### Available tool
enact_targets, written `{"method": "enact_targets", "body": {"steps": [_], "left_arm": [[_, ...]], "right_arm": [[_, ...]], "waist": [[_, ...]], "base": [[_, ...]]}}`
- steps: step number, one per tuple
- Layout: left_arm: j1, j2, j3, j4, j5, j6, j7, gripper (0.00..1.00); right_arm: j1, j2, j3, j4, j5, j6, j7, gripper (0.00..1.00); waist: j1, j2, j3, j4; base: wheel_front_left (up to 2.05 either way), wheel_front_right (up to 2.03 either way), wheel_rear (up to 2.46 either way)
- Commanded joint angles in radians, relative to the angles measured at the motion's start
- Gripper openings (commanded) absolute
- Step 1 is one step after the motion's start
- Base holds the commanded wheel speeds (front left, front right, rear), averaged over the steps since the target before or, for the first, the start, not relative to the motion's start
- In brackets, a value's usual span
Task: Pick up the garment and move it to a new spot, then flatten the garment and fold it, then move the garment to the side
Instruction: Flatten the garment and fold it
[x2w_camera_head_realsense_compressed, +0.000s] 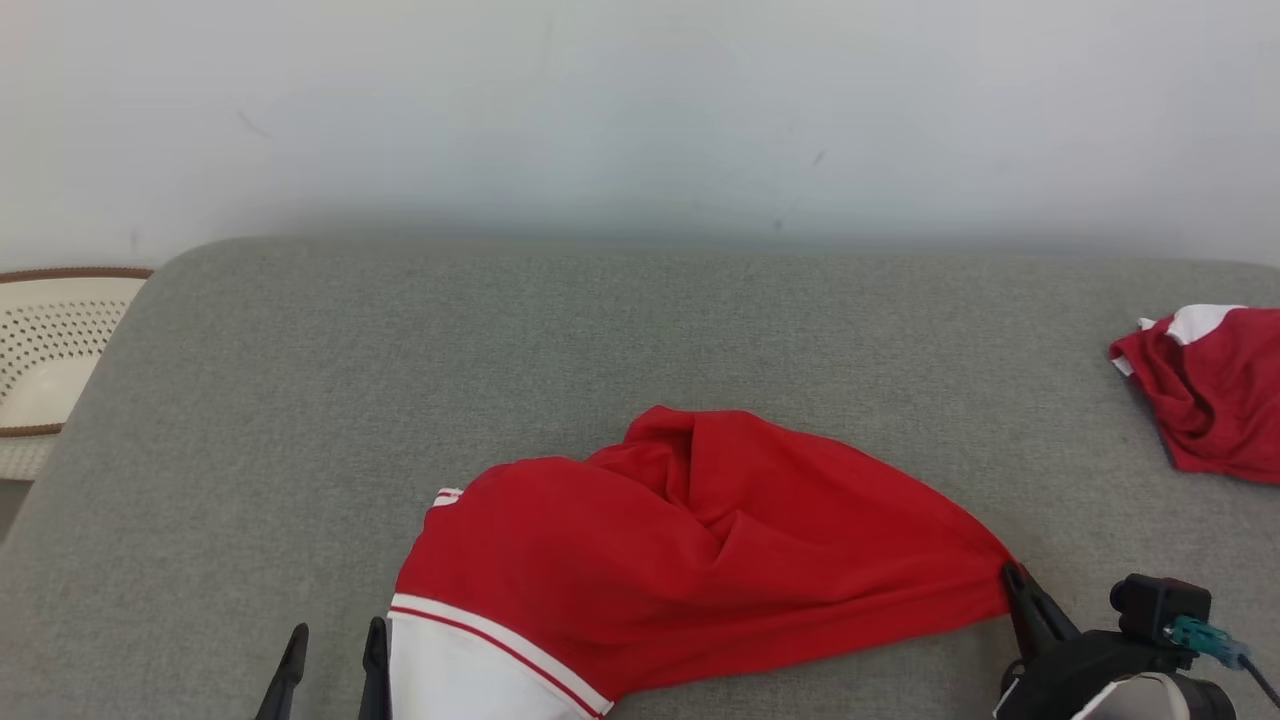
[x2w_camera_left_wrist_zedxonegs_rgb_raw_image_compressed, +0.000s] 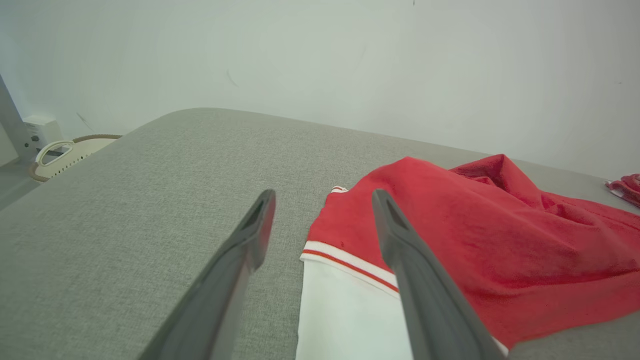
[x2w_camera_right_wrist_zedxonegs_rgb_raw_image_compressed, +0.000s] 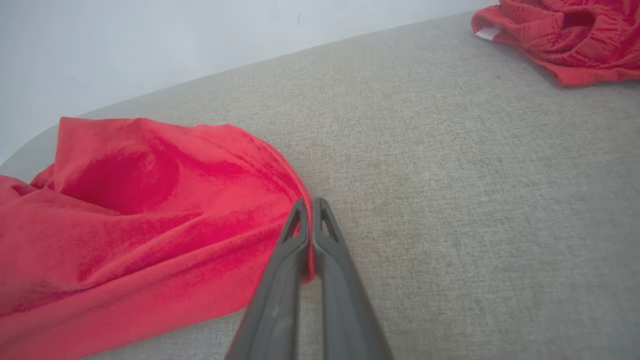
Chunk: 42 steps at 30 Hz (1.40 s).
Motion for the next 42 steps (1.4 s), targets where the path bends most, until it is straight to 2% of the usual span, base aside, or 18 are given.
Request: {"method": "enact_targets", "body": {"steps": [1, 8, 12, 16, 21, 26, 32, 37, 40, 41, 42], "left_arm": [[0.016, 0.0, 0.002, 0.006, -0.003, 0.002, -0.004, 1.0], [0.022, 0.0, 0.005, 0.006, -0.012, 0.015, -0.004, 1.0], [0.017, 0.0, 0.004, 0.008, -0.015, 0.015, -0.004, 1.0], [0.013, 0.0, 0.0, 0.014, -0.016, 0.012, -0.004, 1.0], [0.009, 0.0, 0.005, 0.023, -0.01, 0.002, -0.004, 1.0], [0.004, 0.0, 0.0, 0.032, -0.006, 0.0, -0.004, 1.0], [0.001, 0.0, -0.013, 0.039, -0.017, 0.004, -0.004, 1.0], [-0.006, 0.0, -0.024, 0.046, -0.02, 0.005, -0.004, 1.0], [-0.009, 0.0, -0.027, 0.046, -0.022, 0.007, -0.004, 1.0], [-0.01, 0.0, -0.027, 0.046, -0.022, 0.008, -0.004, 1.0], [-0.01, 0.0, -0.027, 0.046, -0.022, 0.008, -0.004, 1.0]], "right_arm": [[0.025, -0.018, 0.0, -0.029, 0.022, 0.0, 0.012, 0.0], [0.167, -0.089, 0.008, -0.282, 0.138, 0.0, 0.158, 0.0], [0.213, -0.106, 0.0, -0.407, 0.196, 0.0, 0.221, 0.0], [0.219, -0.107, -0.018, -0.496, 0.234, 0.0, 0.246, 0.0], [0.167, -0.105, -0.005, -0.542, 0.239, 0.0, 0.275, 0.0], [0.104, -0.091, 0.012, -0.51, 0.236, 0.0, 0.296, 0.0], [0.021, -0.069, 0.053, -0.348, 0.193, 0.0, 0.293, 0.0], [-0.05, -0.051, 0.094, -0.188, 0.175, 0.0, 0.238, 0.0], [-0.104, -0.033, 0.111, -0.073, 0.159, 0.0, 0.162, 0.0], [-0.117, -0.034, 0.116, -0.047, 0.148, 0.0, 0.139, 0.05], [-0.117, -0.034, 0.116, -0.047, 0.148, 0.0, 0.139, 0.05]], "waist": [[0.0, 0.0, -0.008, -0.023], [0.0, 0.0, -0.011, -0.057], [0.0, 0.0, -0.01, -0.061], [0.0, 0.0, -0.014, -0.054], [0.0, 0.0, -0.018, -0.039], [0.0, 0.0, -0.024, -0.017], [0.0, 0.0, -0.023, 0.006], [0.0, 0.0, -0.022, 0.024], [0.0, 0.0, -0.016, 0.028], [0.0, 0.0, -0.015, 0.028], [0.0, 0.0, -0.015, 0.028]], "base": [[0.0, 0.0, 0.0], [0.0, 0.0, 0.0], [0.0, 0.0, 0.0], [0.0, 0.0, 0.0], [0.0, 0.0, 0.0], [0.0, 0.0, 0.0], [0.0, 0.0, 0.0], [0.0, 0.0, 0.0], [0.0, 0.0, 0.0], [0.0, 0.0, 0.0], [0.0, 0.0, 0.0]]}}
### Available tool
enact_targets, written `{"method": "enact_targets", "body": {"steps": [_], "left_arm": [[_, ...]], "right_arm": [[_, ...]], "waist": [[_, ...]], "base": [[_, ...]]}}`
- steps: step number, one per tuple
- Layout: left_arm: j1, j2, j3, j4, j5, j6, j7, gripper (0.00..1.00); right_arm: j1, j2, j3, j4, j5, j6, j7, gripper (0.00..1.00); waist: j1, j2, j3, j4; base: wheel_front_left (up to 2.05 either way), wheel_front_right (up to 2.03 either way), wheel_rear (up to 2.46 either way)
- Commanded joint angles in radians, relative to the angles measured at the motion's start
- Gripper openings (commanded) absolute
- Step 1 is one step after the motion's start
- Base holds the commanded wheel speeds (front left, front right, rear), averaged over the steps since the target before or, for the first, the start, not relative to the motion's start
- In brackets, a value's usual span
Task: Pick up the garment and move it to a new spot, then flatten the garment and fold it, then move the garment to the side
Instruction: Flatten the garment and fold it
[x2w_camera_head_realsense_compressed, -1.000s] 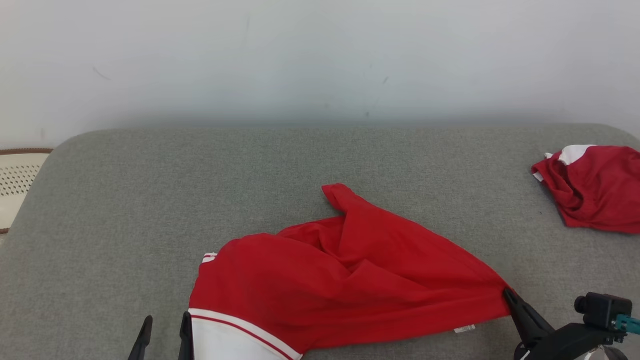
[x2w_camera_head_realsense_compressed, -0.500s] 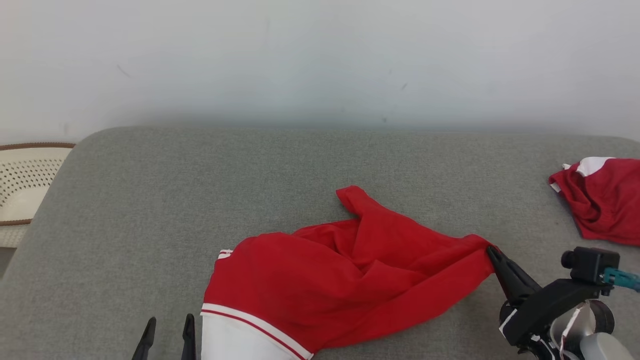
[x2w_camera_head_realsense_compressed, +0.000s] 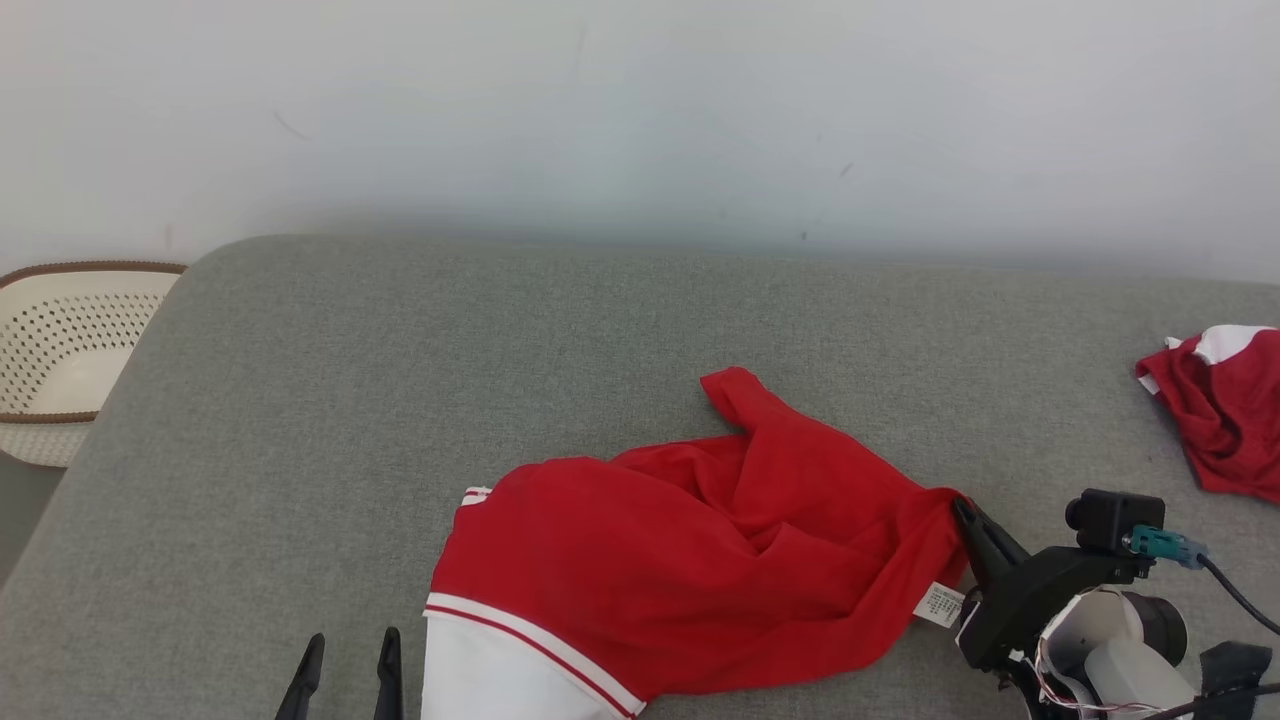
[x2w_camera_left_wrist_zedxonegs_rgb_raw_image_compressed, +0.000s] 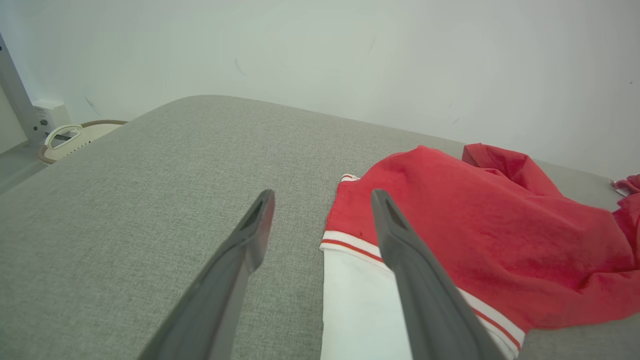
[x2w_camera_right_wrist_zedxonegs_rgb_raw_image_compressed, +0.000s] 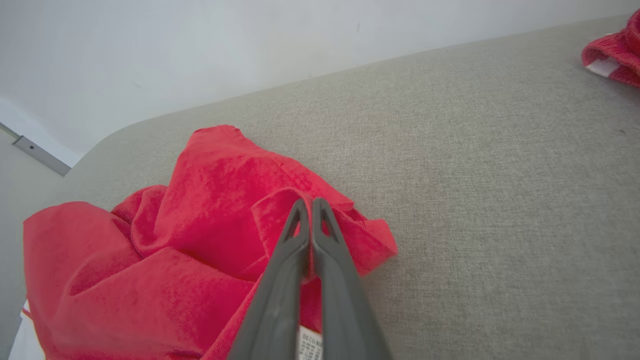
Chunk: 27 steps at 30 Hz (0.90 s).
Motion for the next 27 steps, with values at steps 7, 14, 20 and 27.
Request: {"method": "enact_targets", "body": {"steps": [7, 14, 20, 27], "left_arm": [[-0.005, 0.001, 0.007, 0.003, -0.003, 0.003, -0.004, 1.0], [0.001, 0.001, 0.012, -0.003, -0.007, 0.008, -0.005, 1.0], [0.013, 0.001, 0.012, -0.021, -0.009, 0.013, -0.004, 1.0], [0.028, 0.001, 0.016, -0.053, -0.009, 0.022, -0.005, 1.0]], "right_arm": [[-0.049, -0.003, 0.027, 0.116, -0.03, 0.0, -0.135, 1.0], [-0.03, -0.019, 0.008, 0.159, -0.037, 0.0, -0.222, 1.0], [0.028, -0.037, -0.012, 0.077, -0.034, 0.0, -0.242, 1.0], [0.158, -0.07, -0.051, -0.077, -0.064, 0.0, -0.243, 1.0]], "waist": [[0.0, 0.0, 0.002, -0.01], [0.0, 0.0, -0.002, -0.031], [0.0, 0.0, -0.006, -0.045], [0.0, 0.0, -0.011, -0.053]], "base": [[0.0, 0.0, 0.0], [0.0, 0.0, 0.0], [0.0, 0.0, 0.0], [0.0, 0.0, 0.0]]}}
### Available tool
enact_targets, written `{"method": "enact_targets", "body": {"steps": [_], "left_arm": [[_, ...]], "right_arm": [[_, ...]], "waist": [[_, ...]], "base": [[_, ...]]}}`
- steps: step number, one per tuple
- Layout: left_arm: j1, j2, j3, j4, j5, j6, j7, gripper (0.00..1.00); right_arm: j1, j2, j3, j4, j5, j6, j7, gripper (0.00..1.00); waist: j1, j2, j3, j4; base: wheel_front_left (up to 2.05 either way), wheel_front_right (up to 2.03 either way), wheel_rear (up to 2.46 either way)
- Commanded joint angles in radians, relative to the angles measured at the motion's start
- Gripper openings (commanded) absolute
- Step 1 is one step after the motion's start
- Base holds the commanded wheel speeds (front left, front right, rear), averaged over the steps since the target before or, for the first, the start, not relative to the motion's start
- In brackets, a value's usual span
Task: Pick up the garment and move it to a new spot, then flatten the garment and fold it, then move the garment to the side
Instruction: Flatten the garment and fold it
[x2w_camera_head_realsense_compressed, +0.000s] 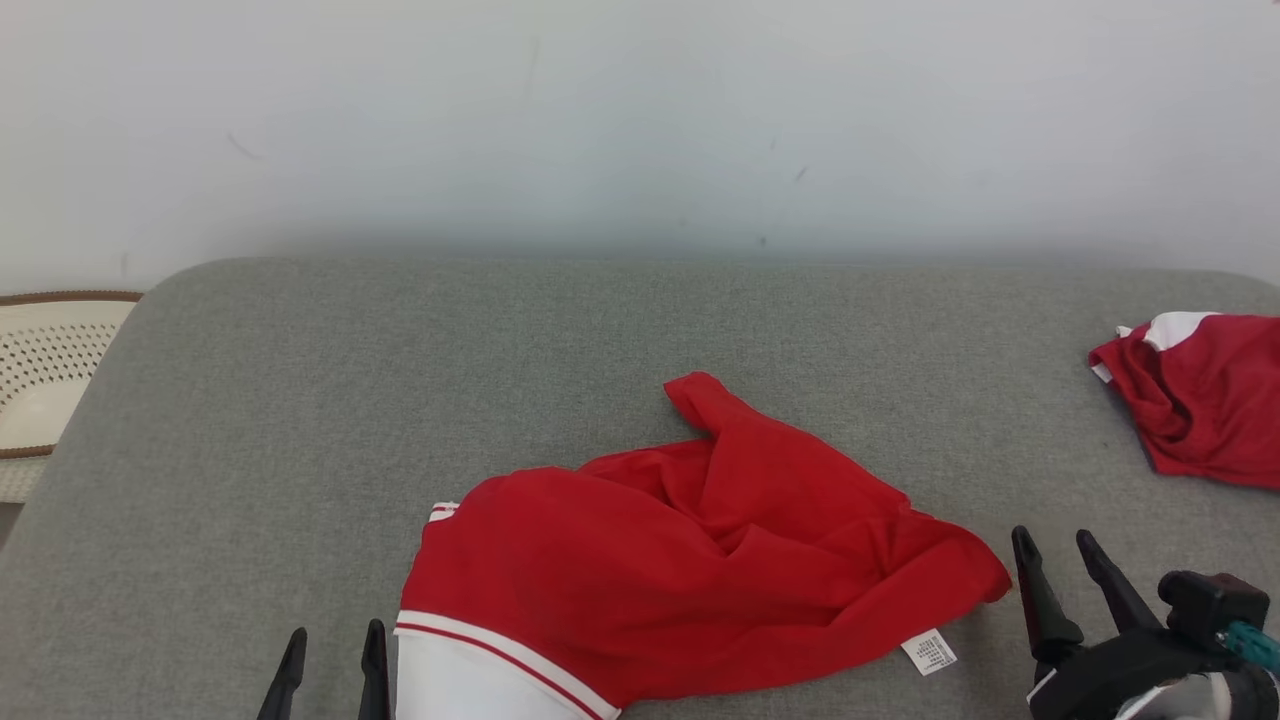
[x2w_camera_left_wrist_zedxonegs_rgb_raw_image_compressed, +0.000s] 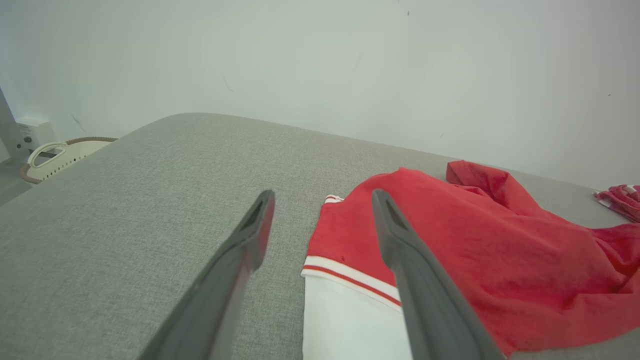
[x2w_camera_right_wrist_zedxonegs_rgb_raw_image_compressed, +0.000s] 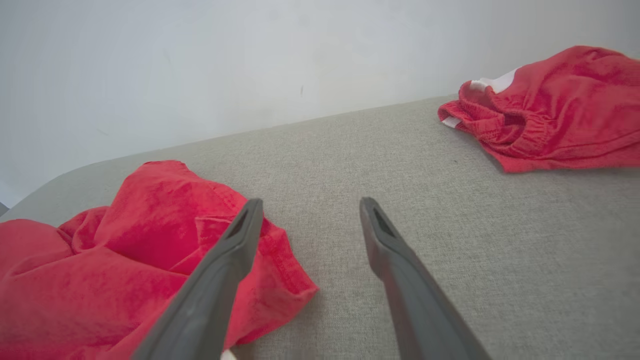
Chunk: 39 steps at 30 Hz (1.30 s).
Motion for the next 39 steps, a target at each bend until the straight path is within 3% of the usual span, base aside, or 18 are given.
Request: {"method": "enact_targets", "body": {"steps": [1, 6, 17, 33, 39], "left_arm": [[0.017, 0.001, 0.008, -0.013, -0.003, 0.005, -0.005, 1.0], [0.031, 0.001, 0.016, -0.03, -0.001, 0.008, -0.005, 1.0], [0.042, 0.001, 0.022, -0.053, 0.005, 0.016, -0.004, 1.0], [0.075, 0.002, 0.051, -0.08, 0.086, -0.002, -0.004, 1.0], [0.083, 0.008, 0.063, -0.095, 0.131, 0.011, -0.004, 1.0]], "right_arm": [[0.04, -0.001, -0.02, -0.041, -0.023, 0.0, -0.001, 1.0], [0.128, 0.019, -0.072, -0.15, -0.094, 0.0, -0.002, 1.0], [0.233, 0.098, -0.151, -0.269, -0.193, 0.0, -0.002, 1.0], [0.261, 0.153, -0.182, -0.341, -0.312, 0.0, -0.002, 1.0], [0.261, 0.175, -0.205, -0.351, -0.319, 0.0, -0.002, 1.0]], "waist": [[0.0, 0.0, 0.0, -0.005], [0.0, 0.0, 0.001, -0.013], [0.0, 0.0, -0.002, -0.016], [0.0, 0.0, -0.031, -0.026], [0.0, 0.0, -0.034, -0.025]], "base": [[0.0, 0.0, 0.0], [0.0, 0.0, 0.0], [0.0, 0.0, 0.0], [0.0, 0.0, 0.0], [0.0, 0.0, 0.0]]}}
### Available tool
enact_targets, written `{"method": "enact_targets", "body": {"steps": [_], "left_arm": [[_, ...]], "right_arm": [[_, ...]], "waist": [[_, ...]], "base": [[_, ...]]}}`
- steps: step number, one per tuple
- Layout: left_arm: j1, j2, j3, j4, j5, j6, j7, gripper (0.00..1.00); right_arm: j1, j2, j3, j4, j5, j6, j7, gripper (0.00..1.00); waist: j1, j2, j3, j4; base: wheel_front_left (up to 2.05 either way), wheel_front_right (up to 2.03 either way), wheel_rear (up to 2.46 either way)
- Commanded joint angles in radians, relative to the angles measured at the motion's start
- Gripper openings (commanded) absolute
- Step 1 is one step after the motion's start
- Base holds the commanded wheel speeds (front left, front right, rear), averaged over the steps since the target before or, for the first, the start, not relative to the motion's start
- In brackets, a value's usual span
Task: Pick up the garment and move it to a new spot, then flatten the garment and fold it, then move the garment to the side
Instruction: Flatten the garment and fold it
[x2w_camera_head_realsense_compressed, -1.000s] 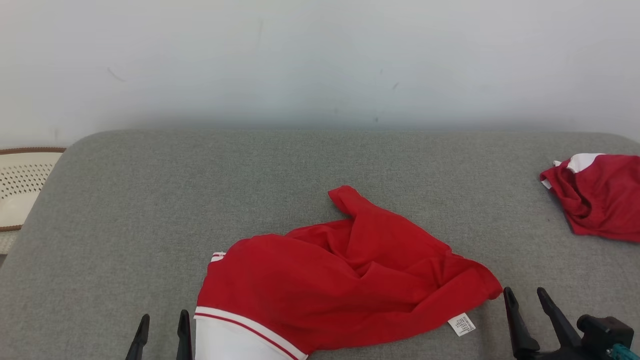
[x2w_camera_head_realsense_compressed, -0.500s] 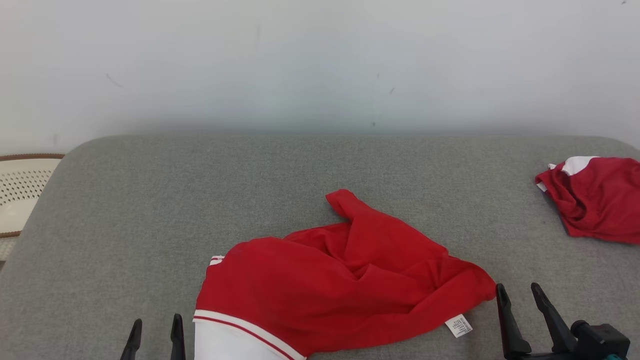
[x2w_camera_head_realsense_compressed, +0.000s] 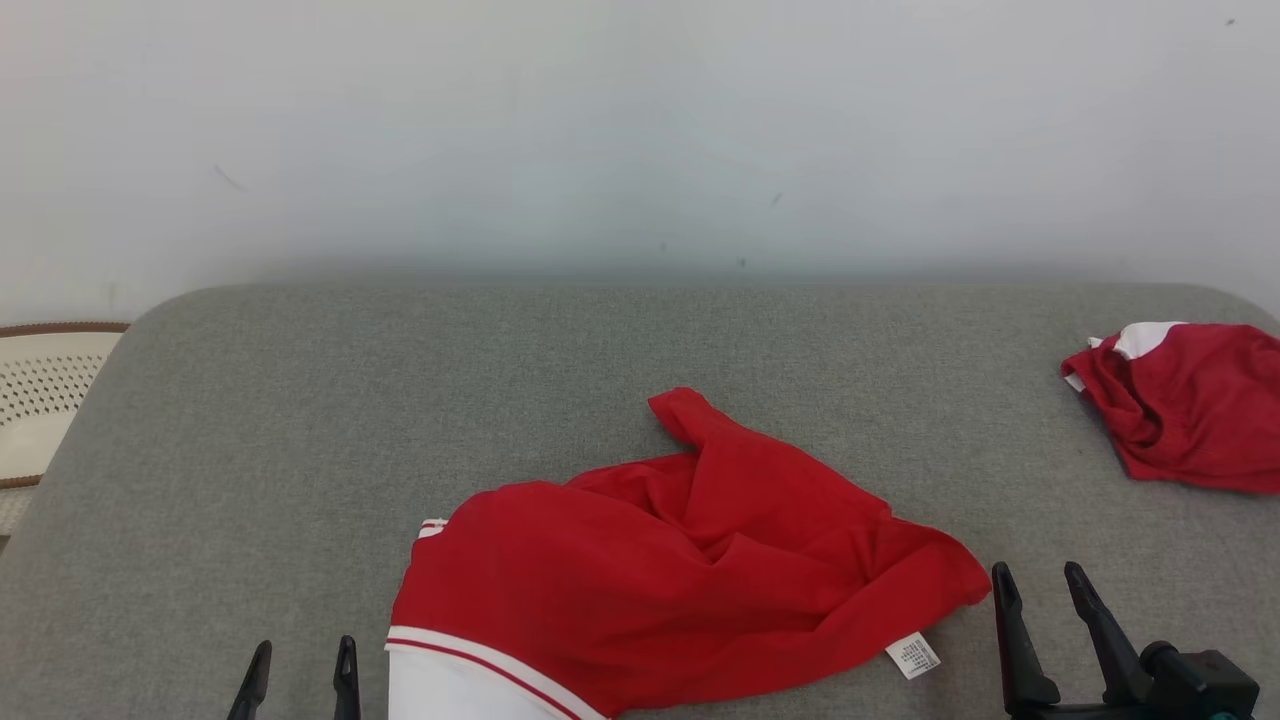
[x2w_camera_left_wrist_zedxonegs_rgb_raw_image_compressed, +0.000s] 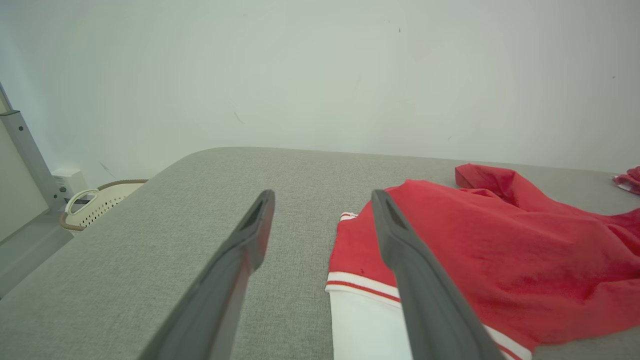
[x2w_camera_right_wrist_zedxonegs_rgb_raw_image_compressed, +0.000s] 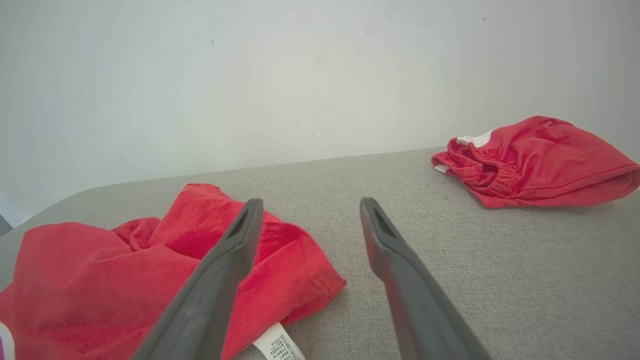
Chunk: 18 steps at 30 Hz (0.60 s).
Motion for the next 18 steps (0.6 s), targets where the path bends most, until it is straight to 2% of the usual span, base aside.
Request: {"method": "enact_targets", "body": {"steps": [1, 18], "left_arm": [[0.015, 0.008, 0.003, 0.0, 0.01, 0.002, -0.005, 1.0], [0.0, 0.013, -0.002, 0.028, 0.021, -0.005, -0.005, 1.0]], "right_arm": [[0.01, 0.003, -0.006, -0.003, -0.005, 0.0, -0.002, 1.0], [0.006, 0.011, -0.022, 0.01, -0.012, 0.0, -0.002, 1.0]], "waist": [[0.0001, 0.0, 0.0, 0.0], [0.0001, 0.0, 0.0, -0.018]], "base": [[0.0, 0.0, 0.0], [0.0, 0.0, 0.0]]}}
